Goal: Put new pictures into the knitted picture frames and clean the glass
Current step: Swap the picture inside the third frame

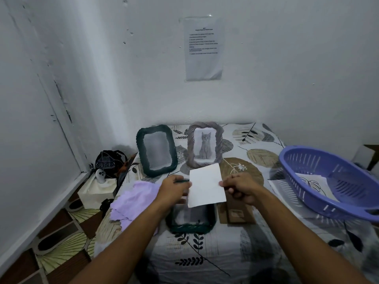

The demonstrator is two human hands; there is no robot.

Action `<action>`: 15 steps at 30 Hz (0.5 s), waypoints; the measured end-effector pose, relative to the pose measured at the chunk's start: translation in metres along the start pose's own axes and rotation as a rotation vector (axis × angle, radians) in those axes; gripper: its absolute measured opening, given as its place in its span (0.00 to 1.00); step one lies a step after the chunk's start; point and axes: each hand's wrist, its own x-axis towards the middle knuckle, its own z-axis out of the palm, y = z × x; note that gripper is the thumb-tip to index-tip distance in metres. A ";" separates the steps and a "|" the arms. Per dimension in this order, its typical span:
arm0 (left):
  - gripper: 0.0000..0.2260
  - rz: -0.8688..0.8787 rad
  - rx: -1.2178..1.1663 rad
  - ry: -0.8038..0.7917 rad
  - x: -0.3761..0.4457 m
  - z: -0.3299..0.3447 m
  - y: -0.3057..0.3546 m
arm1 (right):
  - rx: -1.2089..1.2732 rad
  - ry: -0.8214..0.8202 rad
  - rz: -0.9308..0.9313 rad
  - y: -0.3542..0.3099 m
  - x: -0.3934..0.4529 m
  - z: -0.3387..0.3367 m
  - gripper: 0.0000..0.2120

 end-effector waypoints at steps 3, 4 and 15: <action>0.12 -0.113 -0.207 -0.104 -0.003 0.017 0.016 | 0.030 0.000 -0.039 -0.008 -0.013 -0.022 0.04; 0.10 -0.107 -0.212 -0.115 -0.004 0.023 0.020 | 0.029 0.009 -0.049 -0.010 -0.017 -0.030 0.04; 0.09 -0.017 -0.168 -0.102 -0.001 0.096 0.041 | -0.550 0.582 -0.408 -0.018 -0.047 -0.112 0.02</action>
